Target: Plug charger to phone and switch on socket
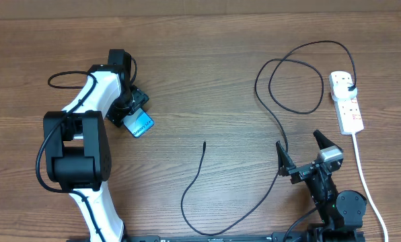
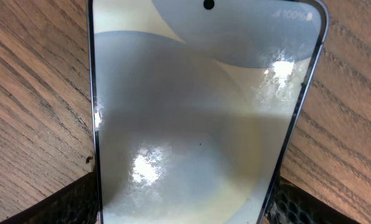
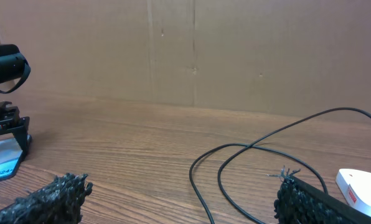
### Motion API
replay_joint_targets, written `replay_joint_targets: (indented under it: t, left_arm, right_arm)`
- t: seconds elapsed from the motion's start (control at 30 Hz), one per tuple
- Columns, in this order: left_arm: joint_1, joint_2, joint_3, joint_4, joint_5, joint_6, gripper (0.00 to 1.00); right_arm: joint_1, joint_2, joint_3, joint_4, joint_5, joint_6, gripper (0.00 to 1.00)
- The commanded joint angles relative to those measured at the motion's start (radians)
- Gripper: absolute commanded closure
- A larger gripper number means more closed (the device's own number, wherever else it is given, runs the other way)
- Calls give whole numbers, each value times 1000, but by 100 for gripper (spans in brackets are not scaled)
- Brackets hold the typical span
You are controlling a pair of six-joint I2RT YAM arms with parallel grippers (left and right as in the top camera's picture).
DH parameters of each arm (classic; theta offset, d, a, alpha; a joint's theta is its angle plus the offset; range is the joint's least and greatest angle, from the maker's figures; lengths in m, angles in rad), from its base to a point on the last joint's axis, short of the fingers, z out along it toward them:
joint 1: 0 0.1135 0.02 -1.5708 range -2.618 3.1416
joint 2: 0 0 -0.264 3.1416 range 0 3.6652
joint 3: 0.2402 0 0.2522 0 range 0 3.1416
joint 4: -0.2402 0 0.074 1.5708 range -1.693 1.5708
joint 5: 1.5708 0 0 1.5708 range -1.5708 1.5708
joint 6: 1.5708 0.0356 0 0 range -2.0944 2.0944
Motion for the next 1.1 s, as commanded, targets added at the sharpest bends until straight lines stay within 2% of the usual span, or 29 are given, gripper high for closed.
replay_joint_targets:
  t: [0.0, 0.13, 0.37, 0.53, 1.07]
  left_arm:
    - [7, 76, -40, -14, -38, -13, 18]
    - [7, 76, -40, -14, -38, -13, 14]
    - [7, 76, -40, -14, -37, -13, 15]
    - [7, 76, -40, -14, -37, -14, 12]
    - [7, 76, -40, -13, -37, -14, 20]
  right_arm:
    - [6, -7, -11, 6, 7, -1, 0]
    - [6, -7, -11, 6, 7, -1, 0]
    - [6, -7, -11, 6, 7, -1, 0]
    - [6, -7, -11, 6, 7, -1, 0]
    - [6, -7, -11, 6, 7, -1, 0]
